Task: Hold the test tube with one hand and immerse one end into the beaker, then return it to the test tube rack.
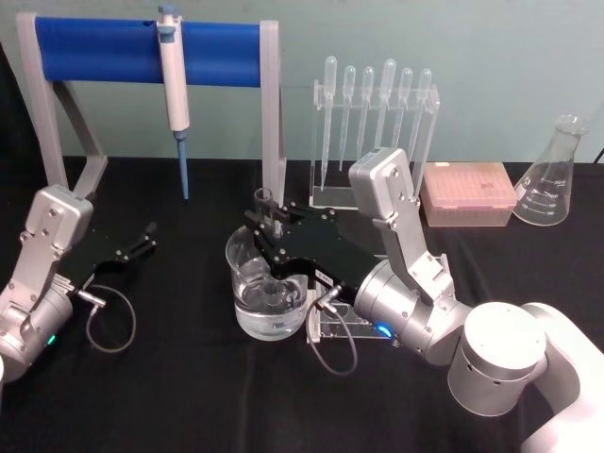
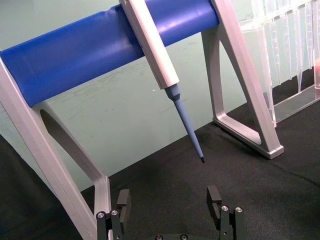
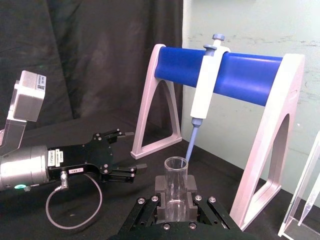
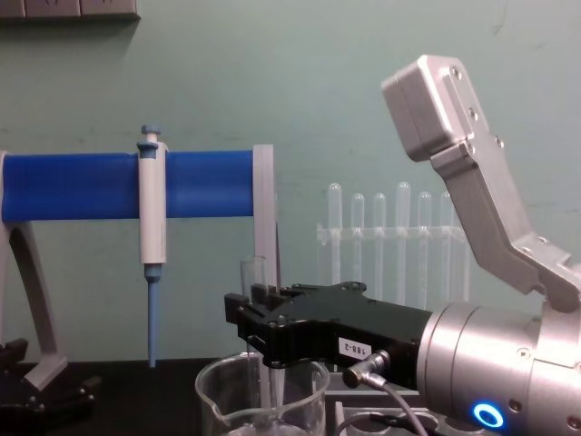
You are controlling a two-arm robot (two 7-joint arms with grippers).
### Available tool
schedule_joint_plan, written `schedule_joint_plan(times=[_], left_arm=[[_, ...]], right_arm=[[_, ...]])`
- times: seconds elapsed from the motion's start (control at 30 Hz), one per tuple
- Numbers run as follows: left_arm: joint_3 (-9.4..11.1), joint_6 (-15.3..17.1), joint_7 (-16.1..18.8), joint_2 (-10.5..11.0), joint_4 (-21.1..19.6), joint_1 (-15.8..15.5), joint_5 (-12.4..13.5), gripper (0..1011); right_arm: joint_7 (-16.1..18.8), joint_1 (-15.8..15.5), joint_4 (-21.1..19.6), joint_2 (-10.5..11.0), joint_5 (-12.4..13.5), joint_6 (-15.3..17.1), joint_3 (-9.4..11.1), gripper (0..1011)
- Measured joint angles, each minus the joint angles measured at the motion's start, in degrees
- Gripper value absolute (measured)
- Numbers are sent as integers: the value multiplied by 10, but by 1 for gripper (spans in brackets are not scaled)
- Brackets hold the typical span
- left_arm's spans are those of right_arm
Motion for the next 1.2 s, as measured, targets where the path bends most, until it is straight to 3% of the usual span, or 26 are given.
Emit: schedule_joint_plan(times=[1.2], left_arm=[[0,0,0,0,0,0,0,1000]], right_arm=[[0,0,0,0,0,0,0,224]])
